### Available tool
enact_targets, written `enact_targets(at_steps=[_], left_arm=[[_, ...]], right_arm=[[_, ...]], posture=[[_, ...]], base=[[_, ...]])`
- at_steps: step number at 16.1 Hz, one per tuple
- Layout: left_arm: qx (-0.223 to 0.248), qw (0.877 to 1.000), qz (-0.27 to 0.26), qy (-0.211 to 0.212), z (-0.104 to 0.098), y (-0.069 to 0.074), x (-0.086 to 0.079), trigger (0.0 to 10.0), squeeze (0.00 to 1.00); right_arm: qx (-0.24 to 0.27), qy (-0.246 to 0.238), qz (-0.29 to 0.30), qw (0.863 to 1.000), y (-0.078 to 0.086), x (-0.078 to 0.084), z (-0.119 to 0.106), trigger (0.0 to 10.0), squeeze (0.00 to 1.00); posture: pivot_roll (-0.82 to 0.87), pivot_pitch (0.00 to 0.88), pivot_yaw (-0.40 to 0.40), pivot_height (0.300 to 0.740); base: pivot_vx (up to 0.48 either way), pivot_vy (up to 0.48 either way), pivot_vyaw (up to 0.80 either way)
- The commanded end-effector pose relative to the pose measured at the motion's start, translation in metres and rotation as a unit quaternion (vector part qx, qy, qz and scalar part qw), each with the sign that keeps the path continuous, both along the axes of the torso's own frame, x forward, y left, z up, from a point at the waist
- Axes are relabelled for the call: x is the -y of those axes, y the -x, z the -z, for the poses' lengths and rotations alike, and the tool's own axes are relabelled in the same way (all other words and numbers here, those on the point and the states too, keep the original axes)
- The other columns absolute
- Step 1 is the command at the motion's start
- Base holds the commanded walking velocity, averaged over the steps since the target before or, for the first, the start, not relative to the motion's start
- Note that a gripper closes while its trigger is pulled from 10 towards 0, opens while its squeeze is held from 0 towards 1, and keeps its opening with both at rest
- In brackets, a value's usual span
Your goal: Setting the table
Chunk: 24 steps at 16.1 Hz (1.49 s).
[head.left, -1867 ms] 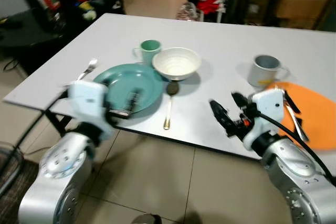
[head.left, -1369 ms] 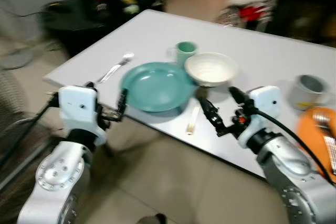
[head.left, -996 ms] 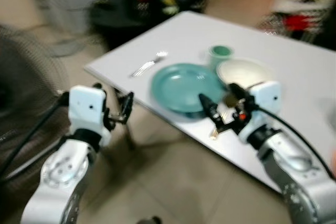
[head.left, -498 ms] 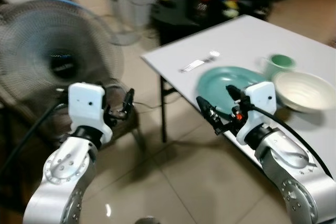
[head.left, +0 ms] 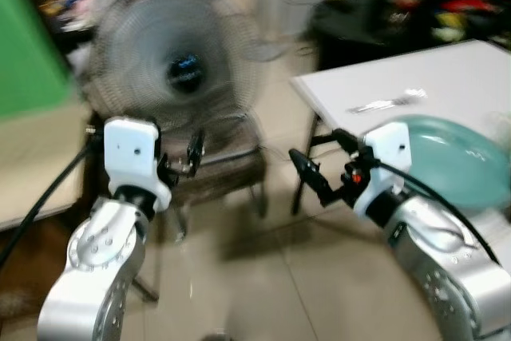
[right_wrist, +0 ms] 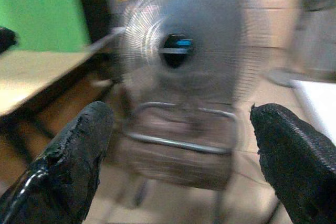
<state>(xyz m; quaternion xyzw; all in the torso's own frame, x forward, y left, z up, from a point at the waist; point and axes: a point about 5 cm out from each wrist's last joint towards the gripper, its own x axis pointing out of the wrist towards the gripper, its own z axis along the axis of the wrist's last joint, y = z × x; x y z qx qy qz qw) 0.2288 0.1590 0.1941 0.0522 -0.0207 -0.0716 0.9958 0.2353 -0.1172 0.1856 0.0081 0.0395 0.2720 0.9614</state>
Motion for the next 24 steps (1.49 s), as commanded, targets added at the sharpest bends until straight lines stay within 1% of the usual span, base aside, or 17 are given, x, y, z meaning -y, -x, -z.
enact_targets(at_steps=[1, 6, 10, 24], left_arm=[[-0.002, 1.000, 0.002, 0.000, 0.002, 0.000, 0.001, 10.0, 0.00], [0.004, 1.000, 0.003, -0.006, 0.001, 0.002, 0.000, 10.0, 0.00], [0.010, 1.000, 0.010, 0.004, 0.000, 0.003, 0.002, 10.0, 0.00], [0.015, 1.000, 0.007, 0.010, -0.002, 0.005, -0.001, 10.0, 0.00]], right_arm=[[-0.004, 0.001, -0.002, 1.000, 0.000, 0.002, 0.000, 10.0, 1.00], [-0.008, -0.001, -0.017, 1.000, 0.000, -0.001, 0.002, 10.0, 1.00], [-0.011, 0.000, -0.028, 1.000, 0.001, -0.003, 0.002, 10.0, 1.00], [-0.013, 0.002, -0.060, 0.998, -0.001, -0.009, 0.004, 10.0, 1.00]], posture=[[0.03, 0.000, 0.010, 0.740], [0.04, 0.000, 0.003, 0.740], [0.04, 0.000, 0.000, 0.740], [0.06, 0.000, -0.013, 0.740]], base=[[0.000, 0.000, 0.80], [0.000, 0.000, 0.80], [0.000, 0.000, 0.80], [0.313, 0.000, 0.80]])
